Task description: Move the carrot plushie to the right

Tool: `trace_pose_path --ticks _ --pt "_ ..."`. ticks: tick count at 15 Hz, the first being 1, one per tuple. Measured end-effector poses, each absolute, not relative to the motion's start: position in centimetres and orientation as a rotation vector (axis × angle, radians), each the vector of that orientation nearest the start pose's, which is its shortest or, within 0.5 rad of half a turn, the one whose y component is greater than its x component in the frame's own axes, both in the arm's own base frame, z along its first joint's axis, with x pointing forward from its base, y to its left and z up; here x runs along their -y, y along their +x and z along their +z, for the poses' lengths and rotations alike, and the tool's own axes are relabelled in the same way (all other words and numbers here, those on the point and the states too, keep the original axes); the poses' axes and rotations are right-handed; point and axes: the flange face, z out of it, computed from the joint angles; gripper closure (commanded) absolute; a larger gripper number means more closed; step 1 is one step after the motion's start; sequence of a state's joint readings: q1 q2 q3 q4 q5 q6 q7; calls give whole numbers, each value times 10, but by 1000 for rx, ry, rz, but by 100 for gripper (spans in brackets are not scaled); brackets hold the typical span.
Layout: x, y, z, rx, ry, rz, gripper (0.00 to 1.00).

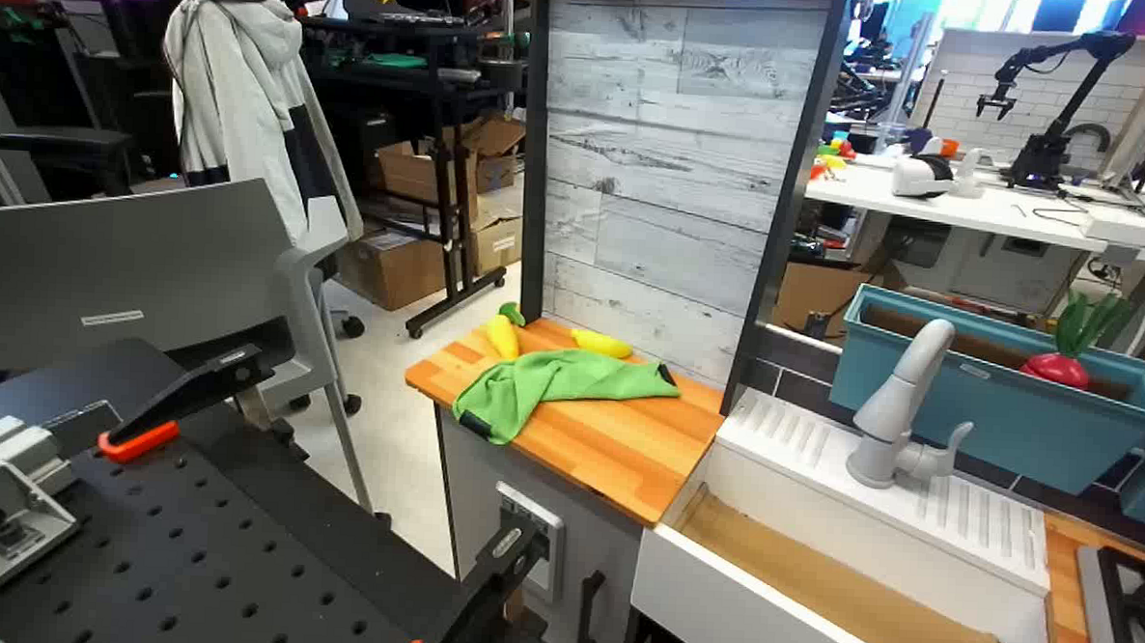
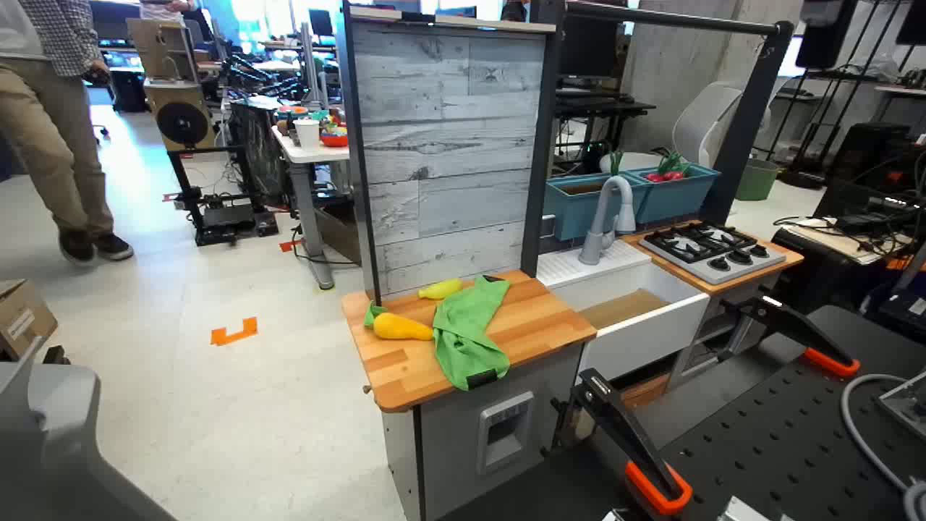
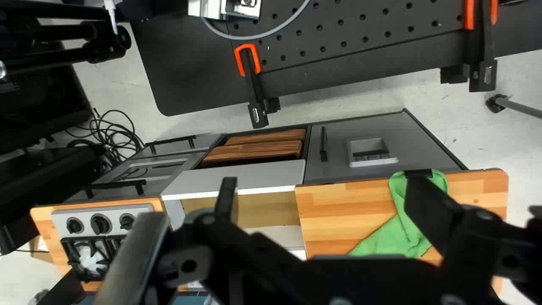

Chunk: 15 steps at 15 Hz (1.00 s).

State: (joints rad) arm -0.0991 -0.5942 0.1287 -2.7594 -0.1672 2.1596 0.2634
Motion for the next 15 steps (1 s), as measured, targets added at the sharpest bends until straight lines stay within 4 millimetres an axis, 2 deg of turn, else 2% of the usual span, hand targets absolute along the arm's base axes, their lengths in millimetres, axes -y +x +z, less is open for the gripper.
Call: trace_pose_path --ticks 10,13,15 --pt "-1 345 387 -268 -3339 -43 0" --pt "-5 360 386 -234 -3329 -121 0" --pt "-15 380 381 -172 -3326 -176 0"
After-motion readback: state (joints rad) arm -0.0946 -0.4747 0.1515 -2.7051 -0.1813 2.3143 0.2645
